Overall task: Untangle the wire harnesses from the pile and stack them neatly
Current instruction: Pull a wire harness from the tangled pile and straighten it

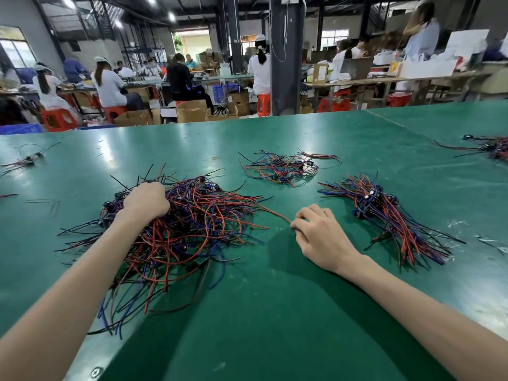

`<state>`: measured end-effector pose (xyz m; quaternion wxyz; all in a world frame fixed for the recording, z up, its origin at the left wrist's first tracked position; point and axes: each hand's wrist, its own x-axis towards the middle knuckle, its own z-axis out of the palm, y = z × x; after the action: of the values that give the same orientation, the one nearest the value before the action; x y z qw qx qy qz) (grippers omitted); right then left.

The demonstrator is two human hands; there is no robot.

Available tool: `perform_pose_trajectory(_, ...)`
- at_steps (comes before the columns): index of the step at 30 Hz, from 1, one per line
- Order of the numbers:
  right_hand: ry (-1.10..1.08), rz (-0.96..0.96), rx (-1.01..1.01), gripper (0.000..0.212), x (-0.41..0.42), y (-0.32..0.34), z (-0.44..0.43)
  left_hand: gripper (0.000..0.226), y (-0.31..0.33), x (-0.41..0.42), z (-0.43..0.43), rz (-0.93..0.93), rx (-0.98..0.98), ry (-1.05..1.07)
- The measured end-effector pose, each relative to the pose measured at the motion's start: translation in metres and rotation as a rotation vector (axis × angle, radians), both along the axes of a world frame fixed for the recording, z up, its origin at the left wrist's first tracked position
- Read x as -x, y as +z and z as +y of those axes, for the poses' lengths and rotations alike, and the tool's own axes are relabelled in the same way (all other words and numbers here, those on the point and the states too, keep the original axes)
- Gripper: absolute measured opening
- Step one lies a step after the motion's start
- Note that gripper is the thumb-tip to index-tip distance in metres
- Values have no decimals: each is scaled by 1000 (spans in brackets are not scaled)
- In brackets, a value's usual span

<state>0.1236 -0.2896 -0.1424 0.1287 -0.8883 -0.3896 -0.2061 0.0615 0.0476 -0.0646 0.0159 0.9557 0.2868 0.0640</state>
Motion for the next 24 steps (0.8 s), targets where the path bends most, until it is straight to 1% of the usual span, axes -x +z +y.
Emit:
perform_pose_trajectory(3, 6, 15, -10, 17, 1, -3, 0, 15, 0, 1, -5, -34, 0, 10)
perform_pose_trajectory(6, 13, 28, -13, 18, 2, -5, -2, 21, -2, 1, -11, -23, 10, -25)
perform_pose_trajectory(10, 26, 52, -19, 19, 4, -3, 2, 28, 0, -1, -6, -94, -29, -51)
perform_pose_trajectory(13, 27, 60, -24, 19, 2, -1, -1, 30, 2, -4, -5, 22, -92, -83)
perform_pose_trajectory(15, 22, 65, -28, 19, 2, -2, -3, 26, 0, -5, -7, 63, -128, -80)
perform_pose_trajectory(16, 22, 67, -31, 19, 2, -2, -3, 22, 1, -6, -5, 33, -125, -64)
perform_pose_trajectory(18, 26, 75, -38, 19, 2, -3, -2, 15, 7, -6, 2, -119, -73, -39)
perform_pose_trajectory(21, 35, 80, -42, 19, 1, -1, -1, 25, 23, -4, 18, -436, -1, -1)
perform_pose_trajectory(24, 33, 74, -47, 19, -1, -2, -4, 32, 32, -2, 25, -658, 19, 53)
